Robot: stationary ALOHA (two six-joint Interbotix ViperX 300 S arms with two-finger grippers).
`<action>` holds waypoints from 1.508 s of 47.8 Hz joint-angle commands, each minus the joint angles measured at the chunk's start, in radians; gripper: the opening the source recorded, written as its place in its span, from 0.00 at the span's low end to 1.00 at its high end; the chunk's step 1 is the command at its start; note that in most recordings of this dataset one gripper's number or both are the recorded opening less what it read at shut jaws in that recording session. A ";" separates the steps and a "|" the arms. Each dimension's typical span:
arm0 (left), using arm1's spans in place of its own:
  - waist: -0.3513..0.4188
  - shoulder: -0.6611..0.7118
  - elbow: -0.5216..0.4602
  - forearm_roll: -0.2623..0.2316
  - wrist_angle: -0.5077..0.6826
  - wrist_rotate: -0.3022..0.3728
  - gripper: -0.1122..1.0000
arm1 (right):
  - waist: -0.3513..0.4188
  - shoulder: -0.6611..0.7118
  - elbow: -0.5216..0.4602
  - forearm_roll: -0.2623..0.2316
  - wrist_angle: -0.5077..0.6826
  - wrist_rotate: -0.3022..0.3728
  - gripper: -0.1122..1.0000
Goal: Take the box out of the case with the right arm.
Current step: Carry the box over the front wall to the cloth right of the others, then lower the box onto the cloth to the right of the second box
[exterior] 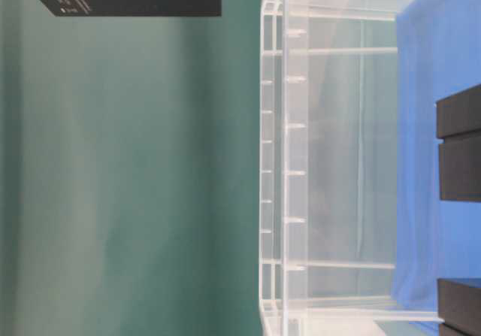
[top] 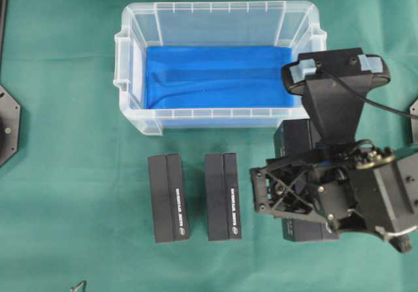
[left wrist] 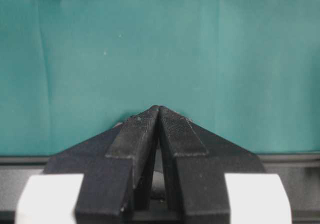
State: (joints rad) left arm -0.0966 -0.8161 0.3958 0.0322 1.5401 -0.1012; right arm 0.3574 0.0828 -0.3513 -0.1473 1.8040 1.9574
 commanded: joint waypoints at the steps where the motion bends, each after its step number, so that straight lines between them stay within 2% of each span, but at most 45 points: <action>1: 0.000 0.006 -0.011 0.002 -0.003 0.000 0.10 | 0.002 -0.018 -0.020 -0.006 0.003 0.002 0.69; 9: 0.000 0.006 -0.011 0.003 -0.003 0.000 0.10 | 0.002 -0.018 -0.003 -0.006 0.000 0.003 0.69; 16: 0.000 0.006 -0.011 0.003 -0.003 0.000 0.10 | 0.002 -0.018 0.058 0.008 -0.025 0.012 0.69; 28: 0.000 0.006 -0.009 0.002 -0.003 0.000 0.10 | 0.002 -0.018 0.218 0.031 -0.210 0.052 0.69; 36: 0.000 0.008 -0.011 0.002 -0.003 0.000 0.10 | 0.002 -0.017 0.344 0.066 -0.321 0.086 0.69; 45: -0.002 0.011 -0.011 0.002 -0.003 0.000 0.10 | 0.008 -0.018 0.457 0.072 -0.422 0.124 0.69; 55: 0.000 0.012 -0.011 0.002 -0.003 0.000 0.10 | 0.008 -0.015 0.577 0.072 -0.592 0.143 0.69; 60: -0.002 0.012 -0.009 0.002 -0.003 0.000 0.10 | 0.009 -0.015 0.603 0.074 -0.657 0.143 0.69; 72: 0.000 0.012 -0.009 0.002 -0.003 0.002 0.10 | 0.009 -0.017 0.607 0.074 -0.661 0.143 0.69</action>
State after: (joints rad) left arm -0.0966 -0.8099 0.3958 0.0307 1.5417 -0.1012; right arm 0.3620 0.0844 0.2654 -0.0736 1.1490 2.1000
